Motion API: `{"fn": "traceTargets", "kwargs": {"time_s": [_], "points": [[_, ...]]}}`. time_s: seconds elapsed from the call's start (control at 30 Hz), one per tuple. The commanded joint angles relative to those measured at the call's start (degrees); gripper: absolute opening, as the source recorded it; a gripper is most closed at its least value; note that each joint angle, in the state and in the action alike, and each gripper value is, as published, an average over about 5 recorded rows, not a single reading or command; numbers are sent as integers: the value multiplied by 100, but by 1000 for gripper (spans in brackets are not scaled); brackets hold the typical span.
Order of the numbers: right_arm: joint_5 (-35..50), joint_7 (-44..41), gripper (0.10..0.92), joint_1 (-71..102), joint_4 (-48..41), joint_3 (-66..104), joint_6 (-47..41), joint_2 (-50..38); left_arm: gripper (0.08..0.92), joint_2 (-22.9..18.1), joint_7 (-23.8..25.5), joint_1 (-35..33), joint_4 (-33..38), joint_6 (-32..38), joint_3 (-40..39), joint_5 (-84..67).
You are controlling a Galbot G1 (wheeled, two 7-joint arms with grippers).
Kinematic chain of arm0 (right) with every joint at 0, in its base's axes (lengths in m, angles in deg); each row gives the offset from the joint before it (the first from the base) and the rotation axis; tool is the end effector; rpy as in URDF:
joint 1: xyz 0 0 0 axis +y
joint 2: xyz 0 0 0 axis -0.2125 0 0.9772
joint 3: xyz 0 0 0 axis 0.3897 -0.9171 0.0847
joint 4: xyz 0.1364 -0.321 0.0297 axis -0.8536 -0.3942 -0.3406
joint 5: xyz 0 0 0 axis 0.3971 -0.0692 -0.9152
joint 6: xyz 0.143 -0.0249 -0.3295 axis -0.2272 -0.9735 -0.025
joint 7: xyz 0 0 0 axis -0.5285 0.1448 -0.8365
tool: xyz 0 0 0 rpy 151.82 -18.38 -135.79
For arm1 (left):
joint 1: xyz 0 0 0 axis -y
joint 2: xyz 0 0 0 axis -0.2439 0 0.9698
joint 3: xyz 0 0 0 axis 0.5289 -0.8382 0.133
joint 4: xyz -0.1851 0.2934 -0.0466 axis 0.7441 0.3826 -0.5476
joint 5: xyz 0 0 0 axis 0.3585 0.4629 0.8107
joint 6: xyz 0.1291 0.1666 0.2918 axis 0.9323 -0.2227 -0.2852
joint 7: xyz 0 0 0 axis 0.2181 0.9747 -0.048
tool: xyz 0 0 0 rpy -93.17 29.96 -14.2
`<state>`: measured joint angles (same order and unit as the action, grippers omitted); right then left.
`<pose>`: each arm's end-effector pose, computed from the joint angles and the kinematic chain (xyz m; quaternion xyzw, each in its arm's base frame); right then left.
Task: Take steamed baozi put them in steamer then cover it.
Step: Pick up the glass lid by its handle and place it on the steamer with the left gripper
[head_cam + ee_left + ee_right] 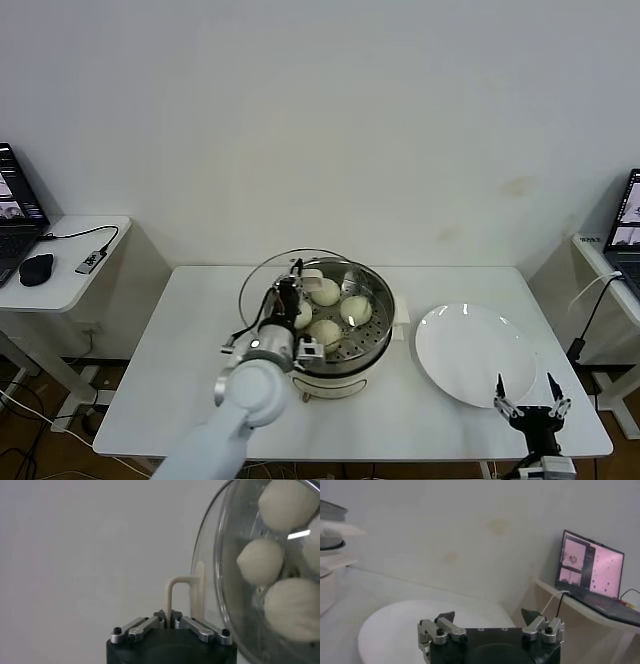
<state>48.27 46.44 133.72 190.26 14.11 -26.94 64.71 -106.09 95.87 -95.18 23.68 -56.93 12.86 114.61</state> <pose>0.1475 -0.1399 -0.3627 -0.1095 -0.9796 0.1519 0.0734 0.3275 -0.1071 -0.2313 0.0800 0.7248 0.6832 0.0387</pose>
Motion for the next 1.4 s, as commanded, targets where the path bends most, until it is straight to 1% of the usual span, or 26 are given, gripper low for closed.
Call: {"fn": "traceTargets", "kwargs": {"time_s": [0.03, 0.37, 1.0, 1.4], "points": [[-91, 20, 823, -21, -34, -39, 24, 19, 140, -681, 206, 119, -153, -100, -374, 733], [-95, 8, 823, -4, -64, -75, 53, 16, 140, -773, 107, -15, -326, 39, -363, 1031], [-134, -20, 823, 26, -77, -119, 80, -50, 140, -894, -57, -60, -737, 148, -247, 1120], [-174, -41, 823, 55, -73, -130, 99, -61, 140, -964, -138, -107, -811, 179, -235, 1068]]}}
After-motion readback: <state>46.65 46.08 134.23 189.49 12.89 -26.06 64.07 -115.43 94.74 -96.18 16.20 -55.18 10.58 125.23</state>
